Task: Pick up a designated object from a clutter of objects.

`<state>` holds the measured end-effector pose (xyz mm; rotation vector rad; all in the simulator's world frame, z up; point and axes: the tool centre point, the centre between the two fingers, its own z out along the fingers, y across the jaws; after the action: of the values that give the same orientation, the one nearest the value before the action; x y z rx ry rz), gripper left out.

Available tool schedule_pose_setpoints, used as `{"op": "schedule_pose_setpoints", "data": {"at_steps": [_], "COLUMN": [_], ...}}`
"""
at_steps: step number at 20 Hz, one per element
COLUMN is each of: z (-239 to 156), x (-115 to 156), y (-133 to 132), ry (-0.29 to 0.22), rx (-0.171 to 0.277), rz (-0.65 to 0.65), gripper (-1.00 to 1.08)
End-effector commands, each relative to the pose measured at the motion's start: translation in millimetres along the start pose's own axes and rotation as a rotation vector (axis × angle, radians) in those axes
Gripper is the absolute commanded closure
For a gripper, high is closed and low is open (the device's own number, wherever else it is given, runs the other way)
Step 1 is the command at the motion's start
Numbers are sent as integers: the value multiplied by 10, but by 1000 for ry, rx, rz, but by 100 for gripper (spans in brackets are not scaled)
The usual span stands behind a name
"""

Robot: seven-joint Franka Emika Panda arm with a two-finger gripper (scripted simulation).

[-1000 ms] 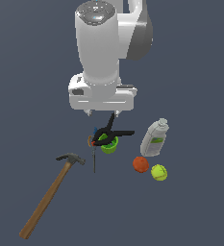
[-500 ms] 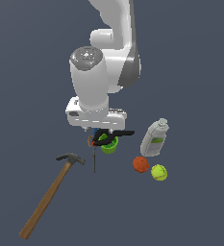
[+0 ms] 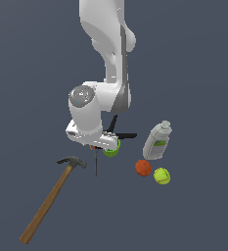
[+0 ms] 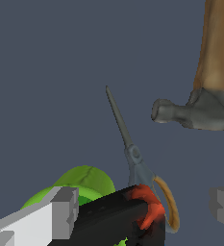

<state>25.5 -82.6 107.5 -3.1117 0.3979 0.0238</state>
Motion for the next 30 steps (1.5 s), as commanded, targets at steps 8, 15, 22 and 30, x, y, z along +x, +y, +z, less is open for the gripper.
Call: {"op": "schedule_pose_setpoints", "data": {"at_steps": [8, 15, 22, 30], "z": [421, 282, 614, 935], "x": [25, 154, 87, 29], "y": [151, 143, 153, 162], "ry": [15, 53, 34, 16], "rx": [-2, 4, 1, -2], "rz": [63, 66, 66, 67], "gripper": [-92, -92, -92, -92]}}
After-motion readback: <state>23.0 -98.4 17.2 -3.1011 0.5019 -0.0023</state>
